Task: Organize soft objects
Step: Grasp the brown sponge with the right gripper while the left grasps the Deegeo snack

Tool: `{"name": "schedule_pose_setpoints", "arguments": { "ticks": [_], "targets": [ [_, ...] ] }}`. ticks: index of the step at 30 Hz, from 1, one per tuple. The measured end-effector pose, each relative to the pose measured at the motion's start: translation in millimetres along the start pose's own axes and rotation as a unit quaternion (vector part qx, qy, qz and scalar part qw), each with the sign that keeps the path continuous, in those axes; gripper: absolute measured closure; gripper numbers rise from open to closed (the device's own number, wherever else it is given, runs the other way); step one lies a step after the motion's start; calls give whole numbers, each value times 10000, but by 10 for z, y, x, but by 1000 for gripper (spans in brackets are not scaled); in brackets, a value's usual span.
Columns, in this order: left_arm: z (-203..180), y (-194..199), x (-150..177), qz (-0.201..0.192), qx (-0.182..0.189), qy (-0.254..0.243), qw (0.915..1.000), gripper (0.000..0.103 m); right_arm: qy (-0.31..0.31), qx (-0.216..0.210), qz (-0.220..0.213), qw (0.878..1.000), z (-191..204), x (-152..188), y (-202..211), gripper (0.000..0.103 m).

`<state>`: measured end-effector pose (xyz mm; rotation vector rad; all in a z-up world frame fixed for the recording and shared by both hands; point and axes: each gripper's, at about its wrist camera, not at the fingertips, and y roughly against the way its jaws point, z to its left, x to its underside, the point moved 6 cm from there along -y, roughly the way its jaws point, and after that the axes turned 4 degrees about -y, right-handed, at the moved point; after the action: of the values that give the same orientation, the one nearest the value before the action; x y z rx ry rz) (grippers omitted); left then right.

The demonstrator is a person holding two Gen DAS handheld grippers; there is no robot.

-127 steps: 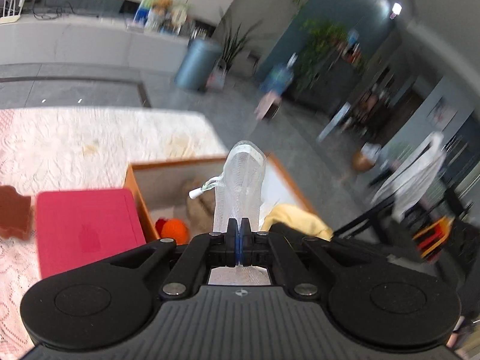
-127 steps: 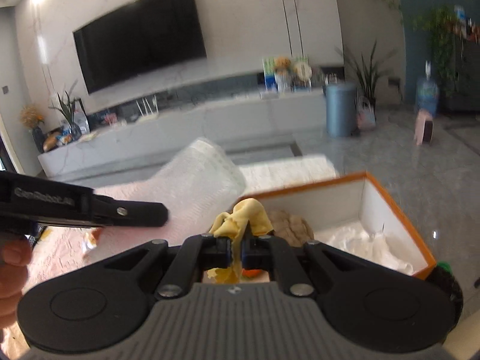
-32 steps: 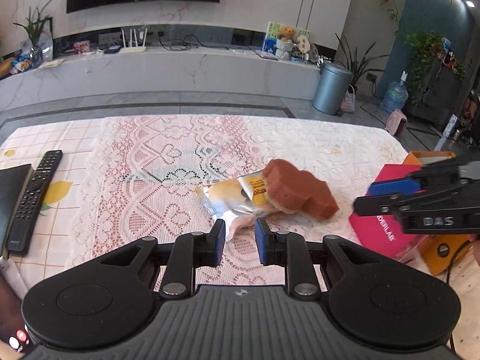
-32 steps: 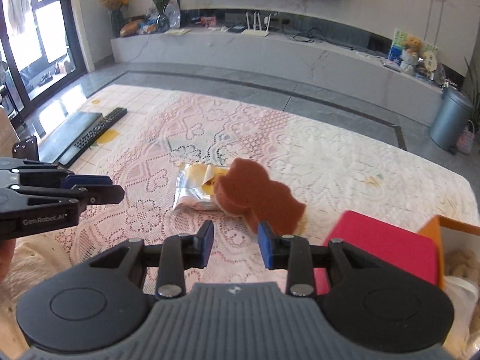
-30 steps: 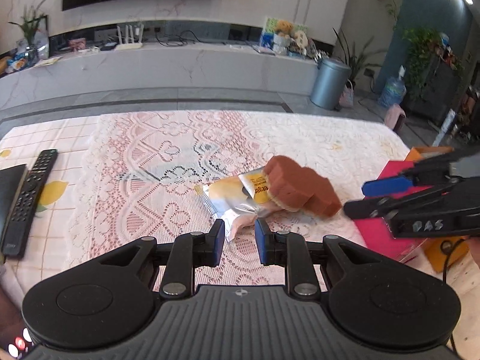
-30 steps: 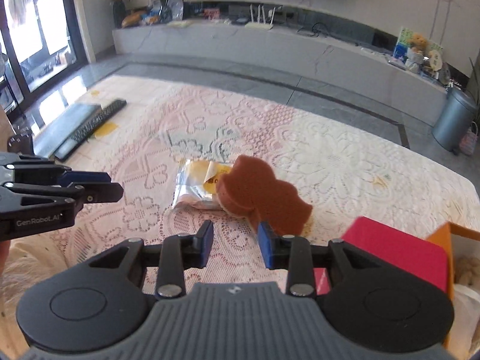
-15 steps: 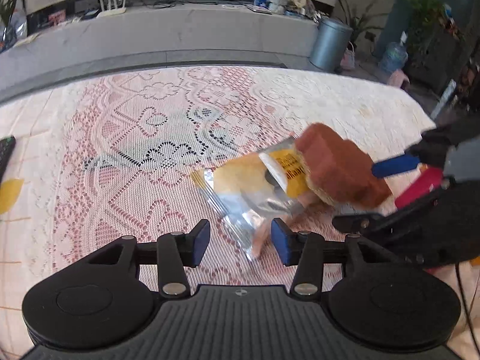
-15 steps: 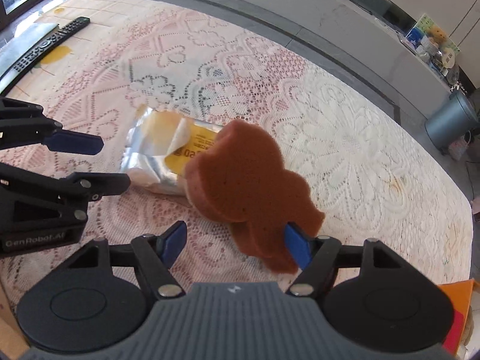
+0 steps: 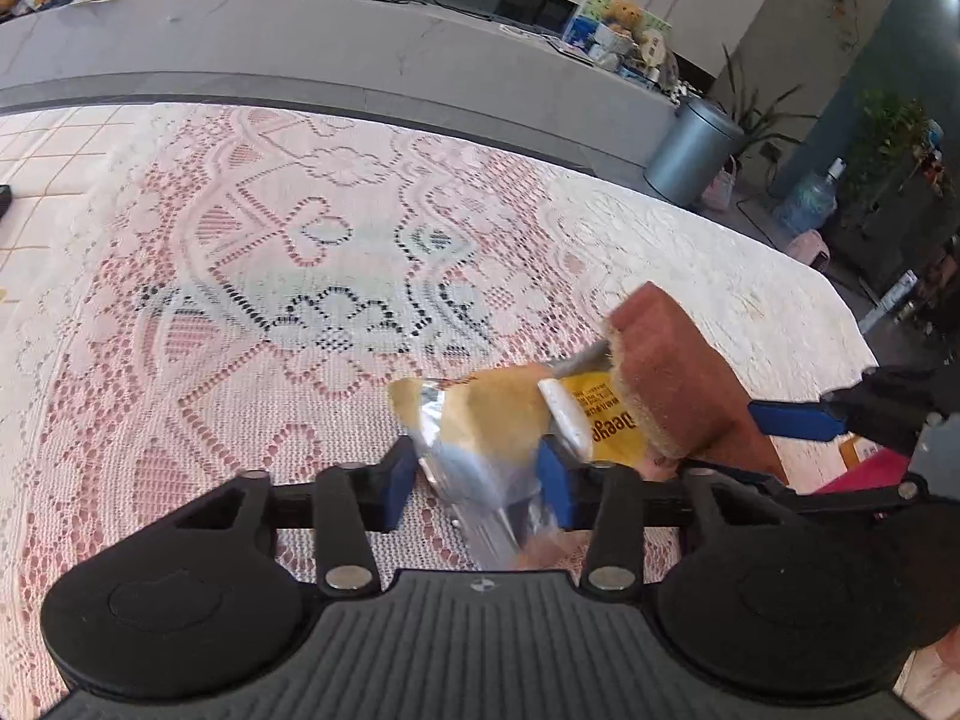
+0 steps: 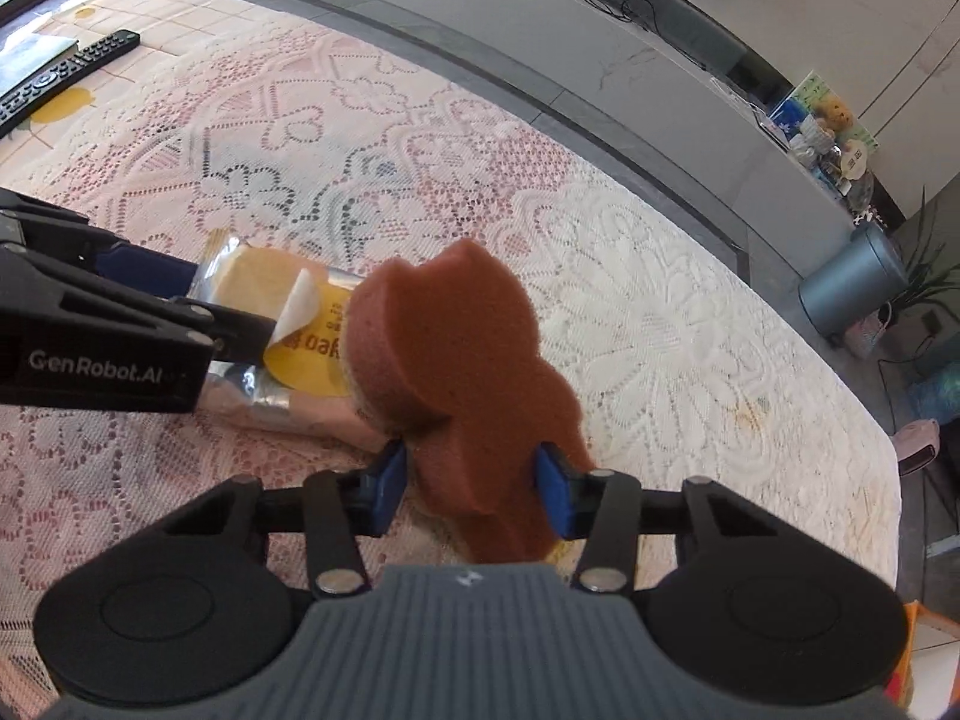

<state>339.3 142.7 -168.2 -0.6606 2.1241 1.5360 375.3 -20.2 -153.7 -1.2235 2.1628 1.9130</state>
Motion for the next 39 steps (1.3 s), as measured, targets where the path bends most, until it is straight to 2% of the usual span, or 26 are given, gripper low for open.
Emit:
{"name": "schedule_pose_setpoints", "arguments": {
  "ticks": [1, 3, 5, 7, 11, 15, 19, 22, 24, 27, 30, 33, 34, 36, 38, 39],
  "targets": [
    [34, 13, -11, -8, -29, 115, 9999, 78, 40, 1, -20, 10000, 5, 12, 14, 60],
    [85, 66, -23, -17, 5, 290, 9996, 95, 83, -27, -46, 10000, 19, 38, 61, 61],
    [123, 123, 16, 61, -97, 495, 9987, 101, 31, -121, -71, 9999, 22, 65, 137, 61],
    [126, 200, 76, 81, -242, 545, 9982, 102, -31, -228, -104, 9997, 28, 105, 236, 62],
    [33, 467, 205, 77, -140, 668, 9976, 103, -320, -507, -106, 9981, 47, 254, 424, 61],
    [-39, 780, 447, 143, -208, 905, 9956, 103, -504, -829, -147, 9952, 161, 468, 633, 61],
    [-26, 1014, 786, 562, -97, 1567, 9860, 103, -533, -1000, -137, 9935, 328, 674, 817, 61],
    [-73, 1176, 1004, 664, 51, 1894, 9796, 103, -688, -1160, -104, 9908, 411, 810, 940, 61],
    [-133, 1240, 1106, 685, -49, 1777, 9817, 103, -1061, -1325, -117, 9854, 397, 886, 1012, 61],
    [-200, 1304, 1195, 800, -143, 1545, 9847, 103, -1810, -1733, -53, 9681, 299, 986, 1101, 60],
    [-204, 1400, 1140, 496, -151, 1396, 9888, 100, -2215, -2019, -15, 9540, 190, 1001, 1174, 60],
    [-191, 1404, 1021, 327, -303, 1204, 9917, 83, -2775, -2213, 277, 9345, 54, 997, 1028, 59],
    [-192, 1390, 993, 297, -358, 1135, 9925, 81, -2898, -2249, 352, 9296, 23, 1000, 957, 59],
    [-181, 1332, 920, 267, -397, 958, 9943, 77, -3027, -2241, 334, 9258, -29, 979, 883, 58],
    [-143, 1269, 857, 214, -400, 948, 9945, 68, -2921, -2053, 218, 9338, -67, 921, 872, 59],
    [-132, 1242, 823, 160, -348, 939, 9948, 59, -2830, -1884, 145, 9403, -92, 893, 870, 59]
  ]
}}
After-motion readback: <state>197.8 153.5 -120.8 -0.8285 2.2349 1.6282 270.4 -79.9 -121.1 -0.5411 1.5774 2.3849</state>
